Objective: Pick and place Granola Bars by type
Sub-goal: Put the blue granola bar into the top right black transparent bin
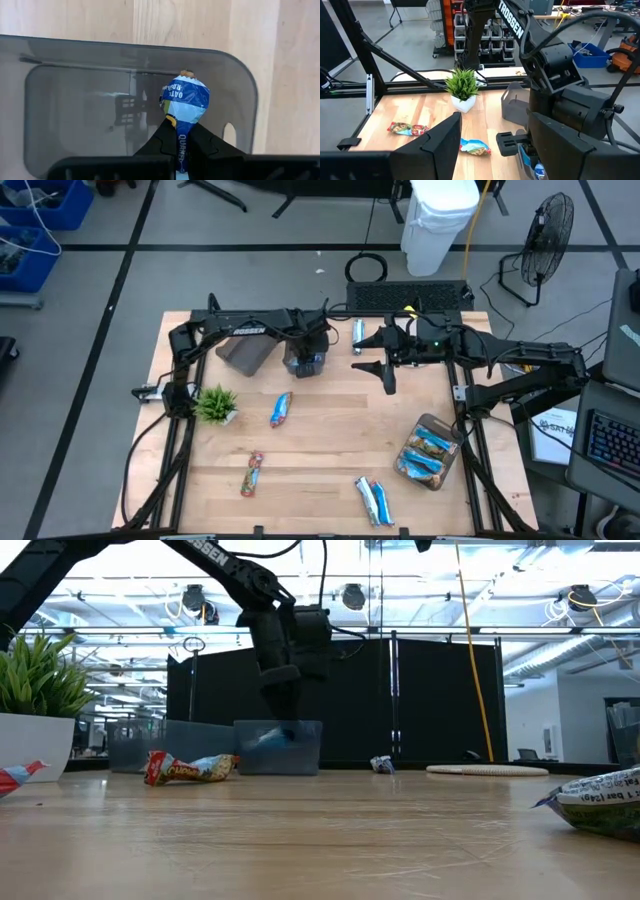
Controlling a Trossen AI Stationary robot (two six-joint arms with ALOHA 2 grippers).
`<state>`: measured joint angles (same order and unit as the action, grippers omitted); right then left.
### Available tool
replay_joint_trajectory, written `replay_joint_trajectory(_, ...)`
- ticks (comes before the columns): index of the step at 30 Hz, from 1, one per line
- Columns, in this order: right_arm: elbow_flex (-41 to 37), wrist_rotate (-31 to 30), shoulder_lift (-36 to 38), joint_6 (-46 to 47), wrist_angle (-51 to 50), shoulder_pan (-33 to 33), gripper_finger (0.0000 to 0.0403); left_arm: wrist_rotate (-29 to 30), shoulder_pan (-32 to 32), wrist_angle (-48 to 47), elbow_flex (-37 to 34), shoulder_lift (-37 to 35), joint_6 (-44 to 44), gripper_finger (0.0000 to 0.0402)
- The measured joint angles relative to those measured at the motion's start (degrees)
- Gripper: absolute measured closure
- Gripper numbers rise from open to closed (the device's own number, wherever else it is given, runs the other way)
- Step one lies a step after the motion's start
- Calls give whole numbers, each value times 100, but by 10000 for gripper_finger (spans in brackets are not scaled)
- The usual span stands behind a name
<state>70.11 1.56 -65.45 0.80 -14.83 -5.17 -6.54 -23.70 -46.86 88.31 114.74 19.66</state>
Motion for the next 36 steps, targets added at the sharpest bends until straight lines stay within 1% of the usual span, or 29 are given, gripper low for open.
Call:
replay_joint_trajectory(11,0,-2,0,0,5,-2,180,29,-22,-100,0,-5,123,385)
replay_joint_trajectory(16,0,-4,0,0,15,-2,180,24,-28,-243,0,-5,173,329)
replay_joint_trajectory(19,0,-23,0,-20,17,-2,179,26,-28,-310,0,-5,229,307)
replay_joint_trajectory(27,0,-26,0,-66,7,-41,179,70,-35,-326,0,-5,237,280)
replay_joint_trajectory(30,0,-30,0,-61,0,-54,180,275,-39,-314,0,-5,103,270)
replay_joint_trajectory(32,0,-44,0,-74,1,-55,179,364,-39,-346,0,-5,62,260)
replay_joint_trajectory(36,0,-46,0,-140,0,-52,179,266,-40,-632,101,-5,83,234)
